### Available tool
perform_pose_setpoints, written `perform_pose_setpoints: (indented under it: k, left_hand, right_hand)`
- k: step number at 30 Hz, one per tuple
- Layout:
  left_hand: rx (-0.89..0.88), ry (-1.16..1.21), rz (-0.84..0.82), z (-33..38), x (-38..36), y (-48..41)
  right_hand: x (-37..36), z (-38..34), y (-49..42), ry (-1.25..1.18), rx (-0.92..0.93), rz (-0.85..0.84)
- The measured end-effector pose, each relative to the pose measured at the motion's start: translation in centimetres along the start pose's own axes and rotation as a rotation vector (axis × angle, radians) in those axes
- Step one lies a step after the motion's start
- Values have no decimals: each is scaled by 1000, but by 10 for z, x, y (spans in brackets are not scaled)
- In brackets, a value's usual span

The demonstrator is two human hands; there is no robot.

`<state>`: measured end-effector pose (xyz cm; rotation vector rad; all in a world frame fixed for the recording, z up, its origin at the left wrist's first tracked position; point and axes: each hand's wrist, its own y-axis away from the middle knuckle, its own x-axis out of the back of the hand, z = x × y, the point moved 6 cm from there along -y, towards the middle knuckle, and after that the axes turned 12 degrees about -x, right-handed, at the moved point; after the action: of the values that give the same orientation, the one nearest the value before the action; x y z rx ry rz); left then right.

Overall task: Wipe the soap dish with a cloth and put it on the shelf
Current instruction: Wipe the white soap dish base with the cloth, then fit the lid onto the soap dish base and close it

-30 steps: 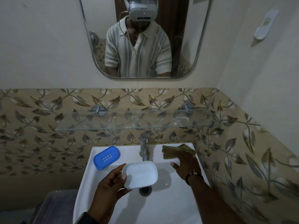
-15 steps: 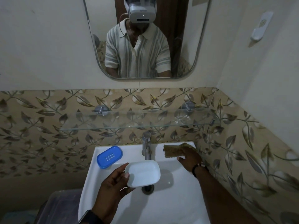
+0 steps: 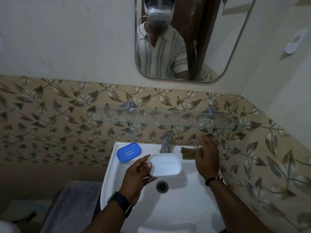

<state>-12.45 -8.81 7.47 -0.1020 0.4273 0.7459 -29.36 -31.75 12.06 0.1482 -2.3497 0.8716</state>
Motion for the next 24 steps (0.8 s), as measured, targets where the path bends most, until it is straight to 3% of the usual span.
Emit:
perform_pose_setpoints:
  k: [6, 10, 24]
  left_hand:
    - [-15, 20, 17, 5, 25, 10]
    - [-24, 35, 81, 9, 53, 17]
    - [-2, 52, 318, 16, 151, 45]
  right_hand:
    - [-11, -65, 13, -20, 242, 5]
    - [-40, -99, 27, -15, 360, -103]
    - [-174, -158, 48, 138, 304, -561]
